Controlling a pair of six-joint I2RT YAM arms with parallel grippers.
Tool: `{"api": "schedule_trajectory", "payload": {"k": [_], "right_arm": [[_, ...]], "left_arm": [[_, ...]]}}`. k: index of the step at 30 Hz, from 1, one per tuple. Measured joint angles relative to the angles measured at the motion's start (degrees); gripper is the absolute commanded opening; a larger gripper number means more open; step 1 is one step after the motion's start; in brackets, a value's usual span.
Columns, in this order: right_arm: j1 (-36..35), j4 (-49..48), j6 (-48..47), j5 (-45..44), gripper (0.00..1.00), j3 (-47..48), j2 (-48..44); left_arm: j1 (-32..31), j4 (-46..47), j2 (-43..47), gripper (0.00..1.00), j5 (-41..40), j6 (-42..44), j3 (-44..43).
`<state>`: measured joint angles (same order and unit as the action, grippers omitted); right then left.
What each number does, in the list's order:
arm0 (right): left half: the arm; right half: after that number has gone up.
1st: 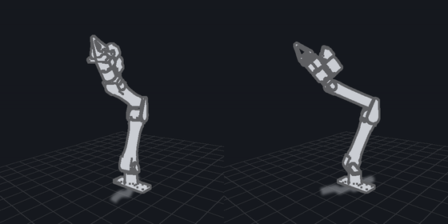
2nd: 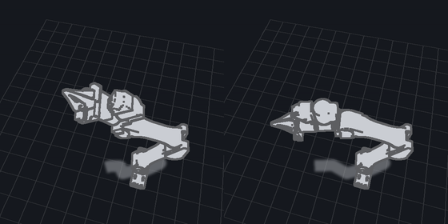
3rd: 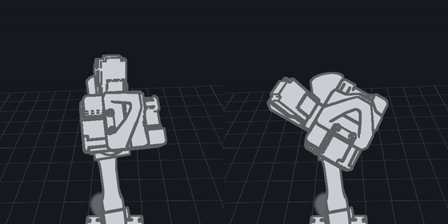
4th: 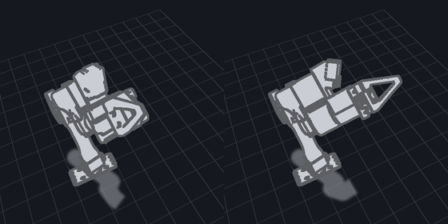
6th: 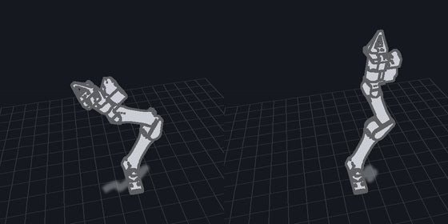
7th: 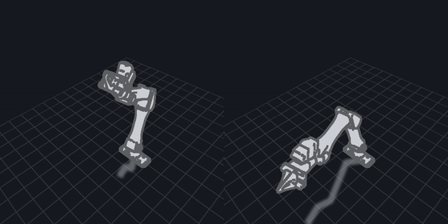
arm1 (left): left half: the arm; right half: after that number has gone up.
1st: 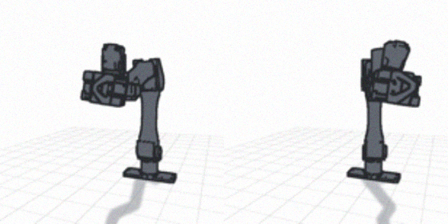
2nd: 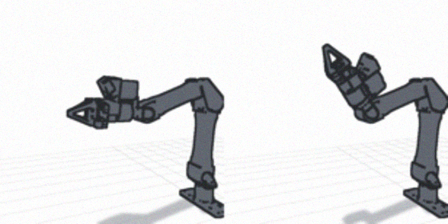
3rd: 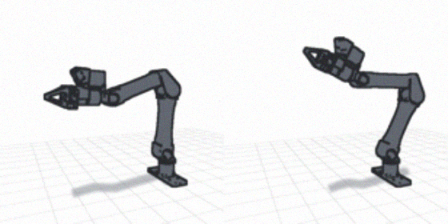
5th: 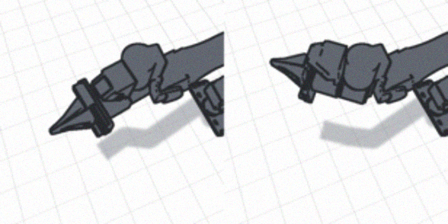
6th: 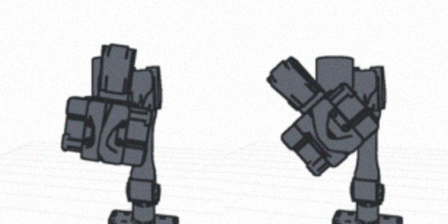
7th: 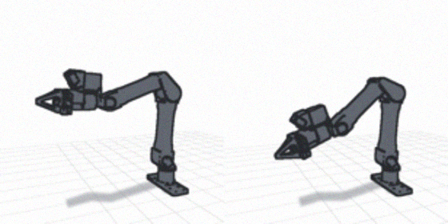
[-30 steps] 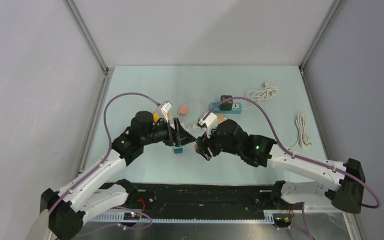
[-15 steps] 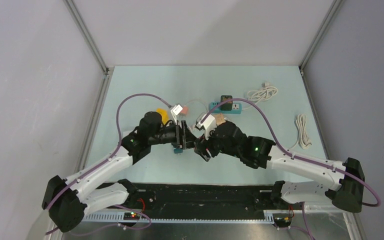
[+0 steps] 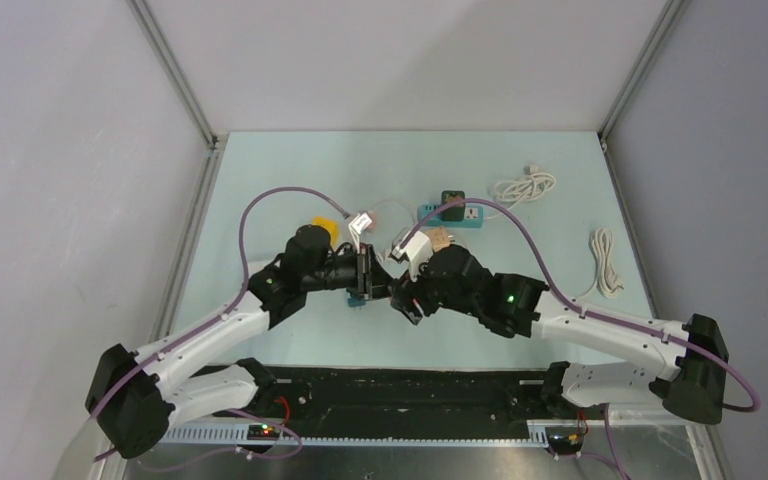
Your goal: Insert the plug
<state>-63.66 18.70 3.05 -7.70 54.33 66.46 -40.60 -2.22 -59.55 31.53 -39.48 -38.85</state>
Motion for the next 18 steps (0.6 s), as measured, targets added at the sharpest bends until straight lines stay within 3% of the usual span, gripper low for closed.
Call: {"api": "schedule_trajectory", "payload": {"k": [2,4,8,9,11,18], "right_arm": [[0.2,0.4,0.3,-0.2,0.54,0.0,0.1],[0.5,0.7,1.1,-0.4,0.56,0.0,0.4],[1.2,0.7,2.5,-0.4,0.76,0.0,0.6],[1.3,0.7,2.8,-0.4,0.87,0.0,0.6],[1.3,0.7,3.6,-0.8,0.98,0.0,0.5],[1.5,2.6,6.2,-4.9,0.99,0.0,-3.7]], "left_arm": [[-0.1,0.0,-0.5,0.05,-0.2,-0.1,-0.1],[-0.3,0.0,-0.9,0.01,-0.6,-0.6,-0.3],[-0.5,-0.3,-1.8,0.00,-1.4,-0.7,-1.2],[-0.5,-0.5,-1.9,0.00,-1.5,-0.7,-1.4],[-0.7,-1.0,-1.9,0.00,-1.3,0.0,-1.9],[-1.3,-3.2,-1.9,0.00,-4.5,2.6,-5.1]]}}
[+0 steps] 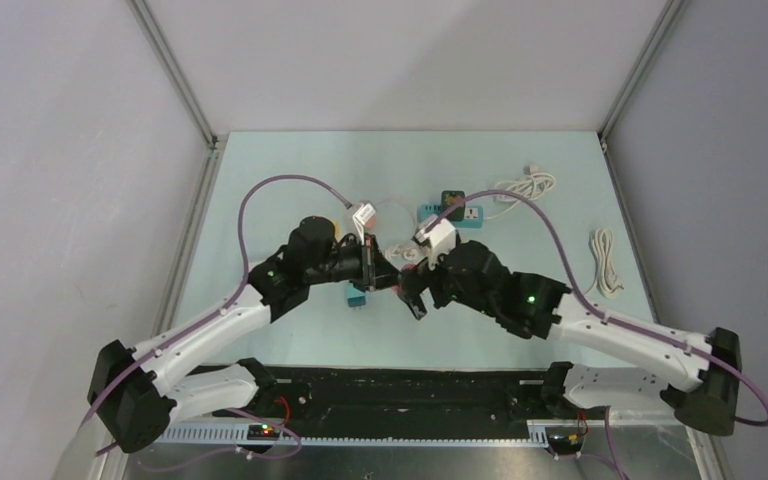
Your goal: Insert the plug
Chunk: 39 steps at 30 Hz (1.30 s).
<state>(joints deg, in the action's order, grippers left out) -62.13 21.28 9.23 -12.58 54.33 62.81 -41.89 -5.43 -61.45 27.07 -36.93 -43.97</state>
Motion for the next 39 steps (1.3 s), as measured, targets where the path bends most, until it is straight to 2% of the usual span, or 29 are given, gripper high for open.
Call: {"api": "schedule_trajectory", "payload": {"k": [8,11,16,22,28,35,39], "right_arm": [[7.2,1.6,10.4,-0.1,0.96,-4.9,-14.9],[13.1,5.0,17.7,-1.6,0.94,-7.1,-19.3],[25.6,15.8,33.0,-6.3,0.90,-7.7,-20.2],[40.4,29.0,48.2,-8.1,0.92,-7.8,-15.4],[51.4,32.4,51.8,-3.5,0.87,-8.0,-6.2],[57.0,31.1,53.6,1.0,0.85,-8.1,2.8],[58.5,28.6,54.6,2.9,0.80,-8.1,6.8]], "left_arm": [[1.7,-1.9,0.0,0.00,-7.3,1.9,-0.9],[2.3,-2.3,-0.2,0.00,-8.9,3.0,-1.0],[2.4,-2.7,-1.2,0.00,-9.1,5.4,-1.7],[2.4,-2.8,-1.4,0.00,-9.1,7.8,-1.9],[2.3,-2.9,-2.0,0.00,-9.1,9.0,-1.9],[2.3,-2.9,-2.2,0.00,-9.1,9.1,-1.9],[2.3,-2.9,-2.2,0.00,-9.1,9.5,-1.9]]}}
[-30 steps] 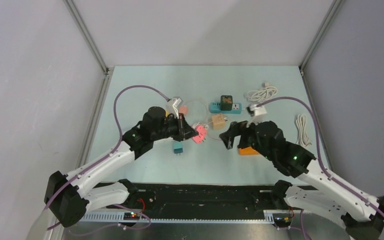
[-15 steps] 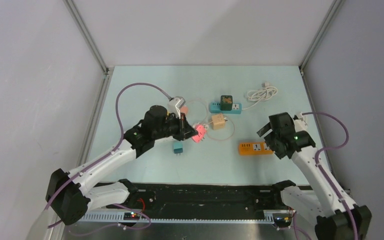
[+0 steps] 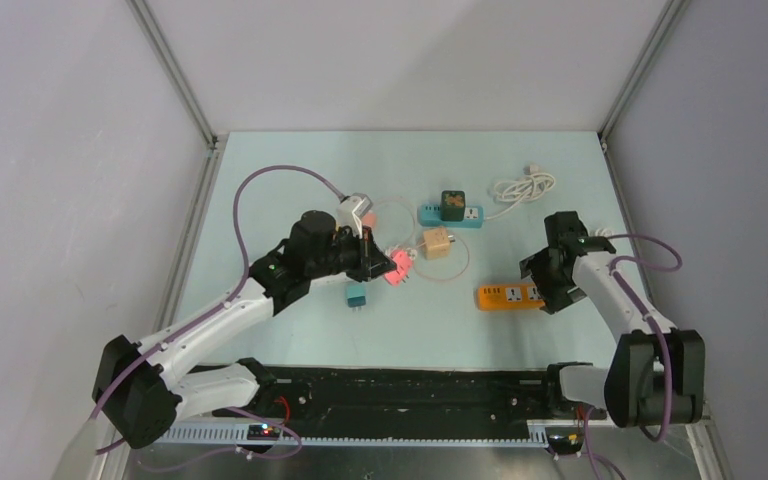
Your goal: Insert the plug
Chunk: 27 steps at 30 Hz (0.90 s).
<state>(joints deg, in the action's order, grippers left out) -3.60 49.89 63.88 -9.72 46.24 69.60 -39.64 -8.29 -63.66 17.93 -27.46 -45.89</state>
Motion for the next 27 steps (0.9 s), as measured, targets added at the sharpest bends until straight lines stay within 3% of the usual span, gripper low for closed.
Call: {"api": "schedule_trajectory", "payload": {"k": [15,22,27], "right_arm": [[1.6,-3.4,2.1,1.7,0.85,0.2,9.0],[1.1,-3.3,2.0,1.7,0.42,2.9,16.0],[-3.8,-2.9,2.4,0.9,0.33,3.1,15.9]], "left_arm": [[0.0,0.0,0.0,0.00,0.1,0.5,0.0],[-2.2,0.0,-0.6,0.00,0.4,1.0,-0.2],[-7.6,-0.4,-4.1,0.00,0.4,2.6,-3.5]]}}
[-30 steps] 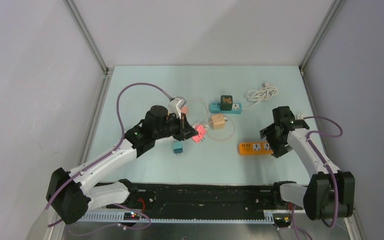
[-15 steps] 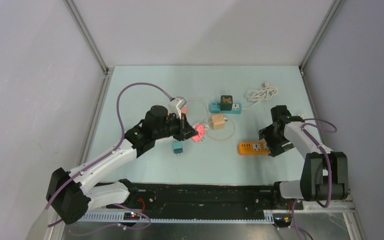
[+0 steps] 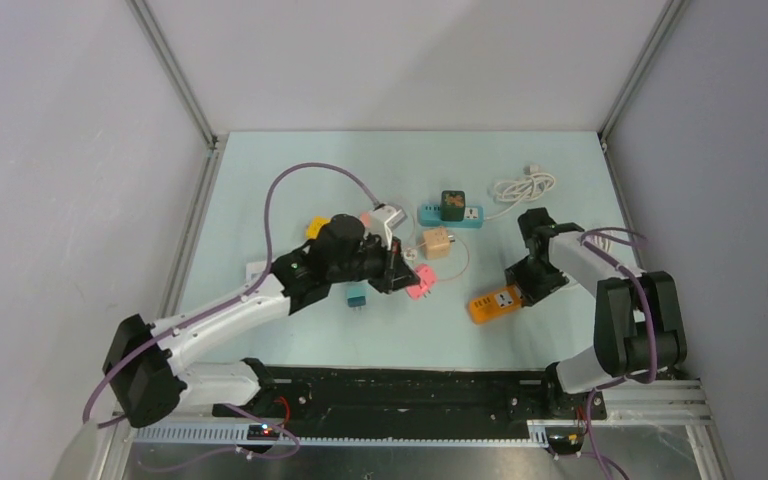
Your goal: Insert the plug
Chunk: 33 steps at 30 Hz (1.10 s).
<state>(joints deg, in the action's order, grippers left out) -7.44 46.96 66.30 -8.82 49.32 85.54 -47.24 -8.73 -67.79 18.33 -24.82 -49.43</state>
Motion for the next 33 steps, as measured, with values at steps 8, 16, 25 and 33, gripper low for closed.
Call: {"api": "schedule_trajectory", "payload": {"k": [8,16,25,33], "right_arm": [[-9.9,1.0,3.6,-0.3,0.49,0.0,-0.1],[-12.6,-0.6,2.7,2.6,0.93,0.1,0.2],[-12.4,1.2,-5.8,0.2,0.90,2.3,-8.3],[-5.4,7.1,-14.0,-3.9,0.87,3.0,-28.5]], "left_arm": [[-7.6,0.3,-9.1,0.00,-3.6,2.4,-8.4],[-15.1,0.6,-18.5,0.00,-9.7,4.9,-13.0],[-16.9,0.5,-22.1,0.00,-11.7,7.0,-16.5],[-17.1,-0.1,-28.4,0.00,-11.9,9.9,-22.4]]}}
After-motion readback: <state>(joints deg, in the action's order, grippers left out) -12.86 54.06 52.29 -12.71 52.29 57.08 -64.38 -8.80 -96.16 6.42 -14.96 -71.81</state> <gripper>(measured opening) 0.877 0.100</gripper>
